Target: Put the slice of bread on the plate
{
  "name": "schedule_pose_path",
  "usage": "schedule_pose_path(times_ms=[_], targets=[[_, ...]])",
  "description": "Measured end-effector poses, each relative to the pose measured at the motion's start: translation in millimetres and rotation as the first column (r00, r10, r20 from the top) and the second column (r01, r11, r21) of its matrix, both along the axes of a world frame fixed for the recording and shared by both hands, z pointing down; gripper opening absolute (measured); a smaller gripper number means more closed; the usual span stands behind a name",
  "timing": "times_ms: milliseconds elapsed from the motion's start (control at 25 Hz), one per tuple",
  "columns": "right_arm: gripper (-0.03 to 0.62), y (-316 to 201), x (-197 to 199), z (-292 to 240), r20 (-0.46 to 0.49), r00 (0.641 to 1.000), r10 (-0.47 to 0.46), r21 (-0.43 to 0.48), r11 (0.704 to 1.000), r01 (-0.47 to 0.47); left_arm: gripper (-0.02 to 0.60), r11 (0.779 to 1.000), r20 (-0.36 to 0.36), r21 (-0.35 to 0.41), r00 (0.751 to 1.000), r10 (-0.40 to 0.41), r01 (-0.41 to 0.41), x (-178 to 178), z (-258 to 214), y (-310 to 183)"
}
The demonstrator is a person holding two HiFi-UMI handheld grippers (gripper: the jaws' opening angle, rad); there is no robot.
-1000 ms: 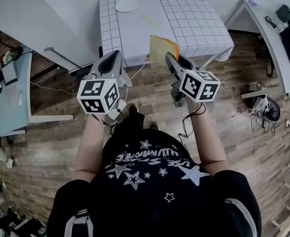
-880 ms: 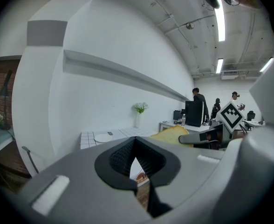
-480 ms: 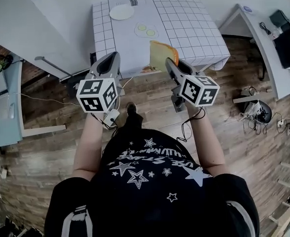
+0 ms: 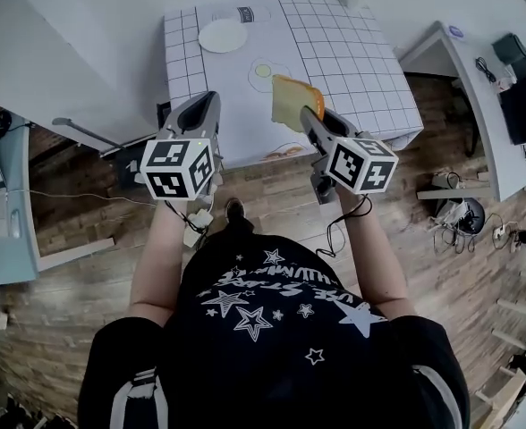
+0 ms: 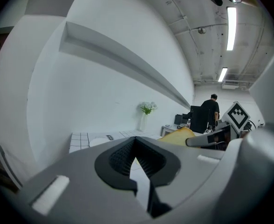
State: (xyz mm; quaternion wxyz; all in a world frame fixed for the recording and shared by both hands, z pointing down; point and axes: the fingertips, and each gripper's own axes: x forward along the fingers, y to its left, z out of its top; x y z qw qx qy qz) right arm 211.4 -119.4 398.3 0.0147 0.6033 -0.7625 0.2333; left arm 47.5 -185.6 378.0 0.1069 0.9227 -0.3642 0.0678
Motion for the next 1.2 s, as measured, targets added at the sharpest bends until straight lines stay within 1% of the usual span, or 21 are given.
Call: schedule_pose_path(times_ms=[160, 360, 640, 920, 1040, 1200], targets=[[0.098, -62, 0, -4, -0.005, 1.000, -0.003, -0.038, 0.999, 0.003, 0.009, 1.000, -0.008, -0.030, 1.000, 0.000, 0.000, 1, -4, -62], [0.098, -108, -10, -5, -0.036, 0.999, -0.010, -0.044, 0.999, 0.008, 0.008, 0.999, -0.010, -0.038, 1.000, 0.013, -0.013, -5, 2, -104], [0.097, -141, -23, 4, -0.070, 0.997, -0.018, -0.075, 0.997, 0.013, 0.009, 0.998, -0.021, -0.062, 1.000, 0.013, -0.014, -20, 11, -141], [0.098, -158, -15, 13, -0.071, 0.997, -0.006, -0.099, 0.995, -0.001, 0.009, 0.996, -0.008, -0.088, 1.000, 0.013, -0.014, -18, 23, -156], [0.098, -171, -12, 18, -0.072, 0.997, -0.024, -0.104, 0.994, 0.016, 0.009, 0.995, 0.003, -0.096, 1.000, -0.002, 0.002, -16, 28, -162], [0.098, -197, -9, 24, -0.072, 0.995, -0.074, -0.111, 0.992, 0.066, 0.009, 0.994, 0.018, -0.098, 0.999, -0.045, 0.047, -15, 29, -175]])
